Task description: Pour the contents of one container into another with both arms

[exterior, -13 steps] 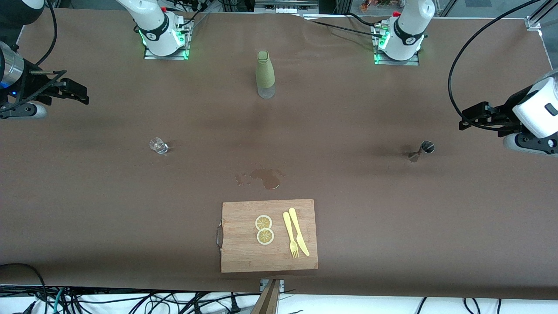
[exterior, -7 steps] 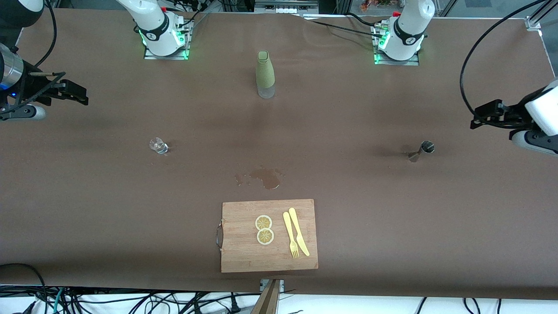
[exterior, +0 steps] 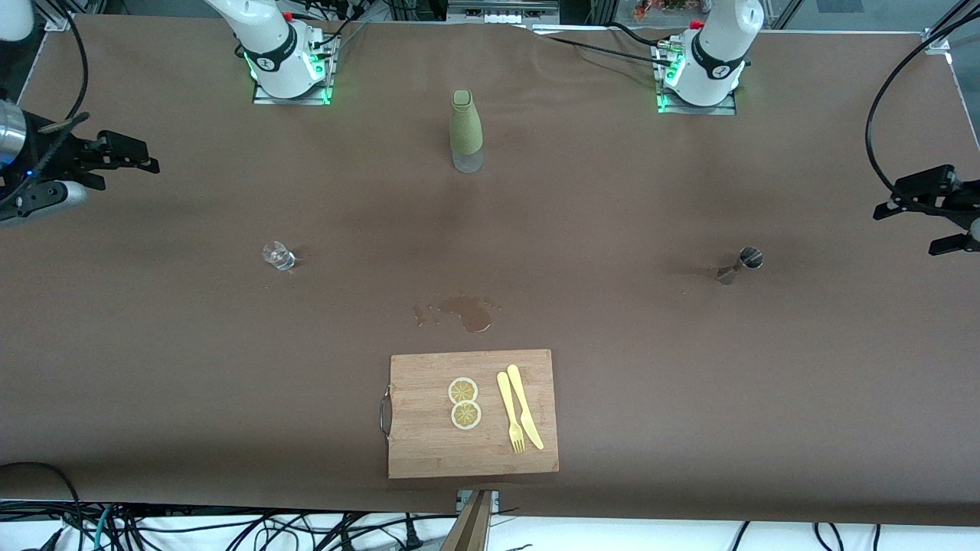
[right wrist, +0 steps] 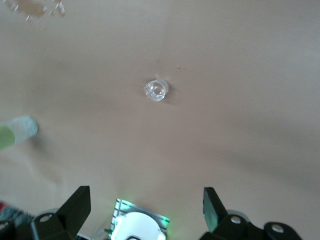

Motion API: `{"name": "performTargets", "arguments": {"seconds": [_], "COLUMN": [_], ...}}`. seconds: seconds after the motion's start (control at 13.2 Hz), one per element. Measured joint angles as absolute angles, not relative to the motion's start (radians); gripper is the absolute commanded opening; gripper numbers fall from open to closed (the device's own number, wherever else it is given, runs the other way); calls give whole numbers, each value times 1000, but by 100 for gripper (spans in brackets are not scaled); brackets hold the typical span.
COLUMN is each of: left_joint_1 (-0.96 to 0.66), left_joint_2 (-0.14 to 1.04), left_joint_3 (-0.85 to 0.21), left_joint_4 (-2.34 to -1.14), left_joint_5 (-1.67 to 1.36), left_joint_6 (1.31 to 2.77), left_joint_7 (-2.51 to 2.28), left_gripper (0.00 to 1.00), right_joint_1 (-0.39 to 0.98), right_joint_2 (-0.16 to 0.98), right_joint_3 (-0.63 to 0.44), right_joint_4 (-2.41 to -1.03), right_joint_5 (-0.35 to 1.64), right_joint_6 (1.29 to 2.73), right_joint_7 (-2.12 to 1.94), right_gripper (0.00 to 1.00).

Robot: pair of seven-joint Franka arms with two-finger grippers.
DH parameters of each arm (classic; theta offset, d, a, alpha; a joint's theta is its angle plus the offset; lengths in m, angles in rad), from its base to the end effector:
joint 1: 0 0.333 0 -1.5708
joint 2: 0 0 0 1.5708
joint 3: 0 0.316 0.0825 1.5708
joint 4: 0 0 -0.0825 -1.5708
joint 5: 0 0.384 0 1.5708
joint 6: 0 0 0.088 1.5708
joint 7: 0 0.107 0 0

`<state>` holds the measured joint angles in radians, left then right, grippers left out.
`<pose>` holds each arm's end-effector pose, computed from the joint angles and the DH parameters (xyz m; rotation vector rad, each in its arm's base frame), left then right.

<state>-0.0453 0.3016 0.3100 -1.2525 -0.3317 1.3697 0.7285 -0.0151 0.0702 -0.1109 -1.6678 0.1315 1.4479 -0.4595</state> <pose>0.6148 0.0927 0.5882 2.7584 -0.7157 -0.0542 0.5484 -0.0523 0.5333 -2.8787 -0.4789 0.3547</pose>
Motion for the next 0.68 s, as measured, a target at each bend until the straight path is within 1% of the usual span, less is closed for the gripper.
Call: {"name": "performTargets", "arguments": {"seconds": [0.23, 0.53, 0.68], "left_joint_1": [-35, -6, 11], "left_joint_2": [313, 341, 398], "left_joint_3": [416, 488, 514], "left_joint_4": [-1333, -1478, -1532], "left_joint_5": [-502, -708, -810], "left_joint_6": [1368, 1350, 1346], "left_joint_7": [994, 1418, 1631], "left_gripper": [100, 100, 100], "right_joint_1": [-65, -152, -186], "right_joint_2": [140, 260, 314], "right_joint_3": [-151, -155, -155], "right_joint_4": [-1670, -1676, -1678], "right_joint_5": [203, 301, 372], "right_joint_6": [1436, 1435, 1434], "right_joint_7": [-741, -1182, -1376], "right_gripper": [100, 100, 100]}}
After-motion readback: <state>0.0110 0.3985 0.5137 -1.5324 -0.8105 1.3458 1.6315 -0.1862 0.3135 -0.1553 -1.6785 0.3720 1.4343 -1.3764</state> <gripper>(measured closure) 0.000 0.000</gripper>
